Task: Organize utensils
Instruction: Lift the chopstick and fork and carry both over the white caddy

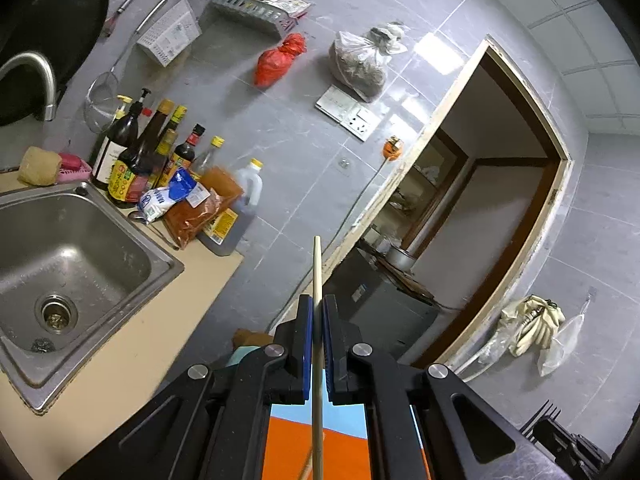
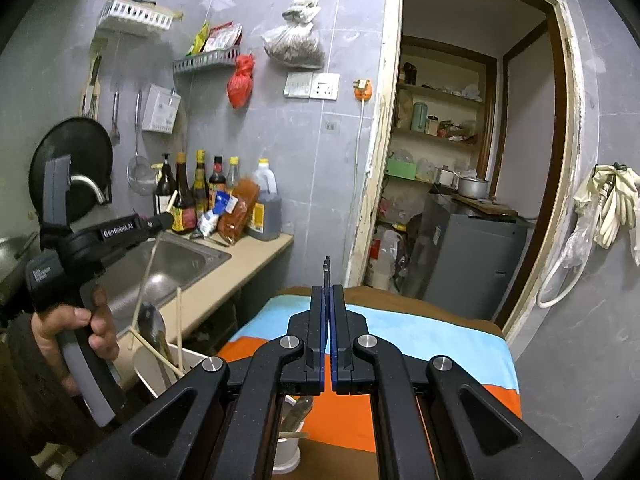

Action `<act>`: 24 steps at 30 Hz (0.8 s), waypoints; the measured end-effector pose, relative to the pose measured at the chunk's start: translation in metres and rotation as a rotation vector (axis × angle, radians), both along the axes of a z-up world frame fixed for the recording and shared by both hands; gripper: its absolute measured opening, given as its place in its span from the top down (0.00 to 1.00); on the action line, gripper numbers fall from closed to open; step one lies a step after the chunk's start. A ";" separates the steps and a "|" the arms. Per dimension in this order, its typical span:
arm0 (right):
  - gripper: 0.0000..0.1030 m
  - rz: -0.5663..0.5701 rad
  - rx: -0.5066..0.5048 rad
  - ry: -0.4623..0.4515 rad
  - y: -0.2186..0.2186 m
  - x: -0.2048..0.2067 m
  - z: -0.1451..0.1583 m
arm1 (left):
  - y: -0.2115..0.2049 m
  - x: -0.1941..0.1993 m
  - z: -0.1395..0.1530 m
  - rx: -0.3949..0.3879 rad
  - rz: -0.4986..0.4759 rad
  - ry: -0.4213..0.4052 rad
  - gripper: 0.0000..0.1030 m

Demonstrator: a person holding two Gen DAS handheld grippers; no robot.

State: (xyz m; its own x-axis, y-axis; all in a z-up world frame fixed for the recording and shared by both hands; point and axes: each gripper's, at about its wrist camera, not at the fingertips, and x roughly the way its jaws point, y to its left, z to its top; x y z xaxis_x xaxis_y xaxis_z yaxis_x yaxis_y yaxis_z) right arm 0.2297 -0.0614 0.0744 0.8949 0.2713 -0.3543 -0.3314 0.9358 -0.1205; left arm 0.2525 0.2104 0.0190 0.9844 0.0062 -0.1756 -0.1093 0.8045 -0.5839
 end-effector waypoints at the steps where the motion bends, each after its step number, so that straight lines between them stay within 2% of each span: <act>1: 0.98 0.001 -0.014 0.002 0.002 0.000 -0.002 | 0.001 0.000 -0.003 -0.007 0.003 0.001 0.95; 10: 0.98 0.038 -0.074 0.042 0.017 -0.001 -0.015 | 0.006 -0.001 -0.018 -0.021 0.030 0.028 0.95; 21: 0.98 0.036 -0.067 0.099 0.012 -0.001 -0.028 | -0.012 -0.021 -0.014 0.114 -0.016 0.067 0.95; 24: 0.98 0.029 -0.055 0.116 0.011 0.000 -0.030 | -0.015 -0.025 -0.014 0.122 -0.035 0.088 0.95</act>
